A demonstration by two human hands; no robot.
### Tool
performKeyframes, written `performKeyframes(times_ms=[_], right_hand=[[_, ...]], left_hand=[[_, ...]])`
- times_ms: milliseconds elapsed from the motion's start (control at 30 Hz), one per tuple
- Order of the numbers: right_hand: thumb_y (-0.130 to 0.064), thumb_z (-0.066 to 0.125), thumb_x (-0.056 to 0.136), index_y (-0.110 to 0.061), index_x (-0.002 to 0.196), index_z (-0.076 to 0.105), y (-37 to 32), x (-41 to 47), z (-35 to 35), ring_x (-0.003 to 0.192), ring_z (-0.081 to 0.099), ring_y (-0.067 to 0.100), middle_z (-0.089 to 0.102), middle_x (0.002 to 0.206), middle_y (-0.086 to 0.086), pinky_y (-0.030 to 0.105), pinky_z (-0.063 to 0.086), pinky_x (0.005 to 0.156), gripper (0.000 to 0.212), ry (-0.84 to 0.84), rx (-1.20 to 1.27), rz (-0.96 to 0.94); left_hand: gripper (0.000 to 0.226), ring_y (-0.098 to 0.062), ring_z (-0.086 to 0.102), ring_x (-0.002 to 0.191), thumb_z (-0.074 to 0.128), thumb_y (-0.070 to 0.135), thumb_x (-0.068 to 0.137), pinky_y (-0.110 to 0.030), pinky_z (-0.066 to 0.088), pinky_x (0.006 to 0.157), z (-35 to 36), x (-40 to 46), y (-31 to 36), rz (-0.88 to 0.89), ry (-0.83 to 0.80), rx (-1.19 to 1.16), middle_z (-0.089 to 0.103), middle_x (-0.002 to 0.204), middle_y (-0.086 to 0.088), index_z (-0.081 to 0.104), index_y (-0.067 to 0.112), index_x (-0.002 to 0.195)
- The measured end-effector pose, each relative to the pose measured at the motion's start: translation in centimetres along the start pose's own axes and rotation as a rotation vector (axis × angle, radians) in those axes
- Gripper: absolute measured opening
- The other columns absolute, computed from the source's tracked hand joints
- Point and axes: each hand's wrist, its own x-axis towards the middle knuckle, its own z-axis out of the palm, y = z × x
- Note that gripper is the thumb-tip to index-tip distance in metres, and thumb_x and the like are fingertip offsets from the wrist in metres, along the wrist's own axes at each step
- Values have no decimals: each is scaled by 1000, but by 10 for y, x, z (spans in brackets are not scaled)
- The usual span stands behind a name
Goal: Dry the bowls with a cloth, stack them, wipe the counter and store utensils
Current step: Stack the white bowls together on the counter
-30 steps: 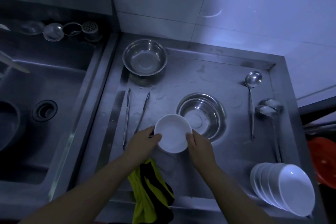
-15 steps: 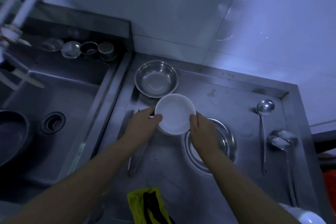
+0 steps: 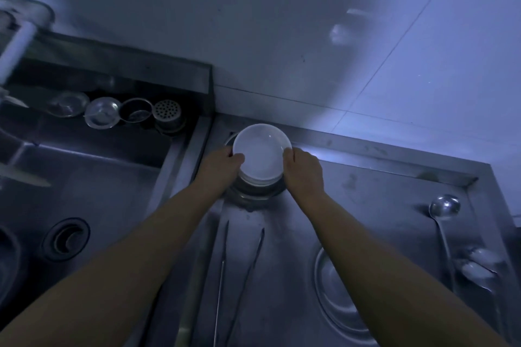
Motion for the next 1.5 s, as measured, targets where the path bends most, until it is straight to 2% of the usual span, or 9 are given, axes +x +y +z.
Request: performKeyframes(times_ms=[167,300,533,633,800,867,1033,1233,1500], right_hand=[[-26,29,102,-9,82,45,0,19,14,81,51,29,53,82,12,30,32,68,31,-69,43,87],[-20,30,101,-15,61,36,-4,22,22,63,43,20,41,60,-1,25,24,48,41,-44,60,89],[-23,30,102,-12,76,44,-3,23,26,65,46,20,46,65,1,27,28,50,31,-49,148,116],[-27,31,103,-16,91,53,-1,15,22,70,48,20,51,75,2,26,30,59,27,-20,167,88],[-23,36,100,-27,67,42,4,-19,-6,64,45,17,45,64,-6,25,29,55,34,105,145,27],[-21,40,98,-25,77,60,11,-44,-24,69,55,18,60,72,-2,28,39,63,30,133,151,9],[-20,49,95,-19,114,68,40,-115,-73,94,67,17,72,104,1,36,52,87,27,193,158,56],[-19,56,93,-20,111,70,114,-211,-131,92,65,11,72,104,-3,19,43,79,23,284,121,150],[-13,59,91,-16,107,72,230,-332,-190,86,66,28,73,95,7,29,46,70,21,378,-11,306]], left_hand=[[26,-34,59,95,48,22,90,-44,48,84,3,25,-14,-9,-15,54,63,106,-23,62,2,102],[32,-26,56,87,46,27,93,-34,44,75,4,33,-20,15,-27,136,63,102,-13,61,3,108],[28,-16,52,85,47,28,93,-23,36,66,5,34,-23,66,-31,139,61,102,-4,59,12,113],[27,-15,53,88,50,22,91,-23,36,70,2,26,-21,106,-10,138,63,108,-4,58,12,115],[42,-22,54,106,51,20,87,-31,44,83,0,-10,-7,303,183,386,58,122,-6,51,18,129],[43,-23,50,113,53,18,87,-34,41,92,8,-34,1,386,211,399,54,129,-6,51,17,131],[42,-22,51,114,54,16,88,-30,40,91,50,-97,17,567,40,415,57,127,-4,53,17,130],[42,-19,55,111,54,19,87,-31,42,93,131,-184,24,684,-178,459,58,125,2,53,25,129],[40,-20,55,112,52,27,89,-32,43,93,246,-294,17,722,-451,553,59,124,0,52,25,129]])
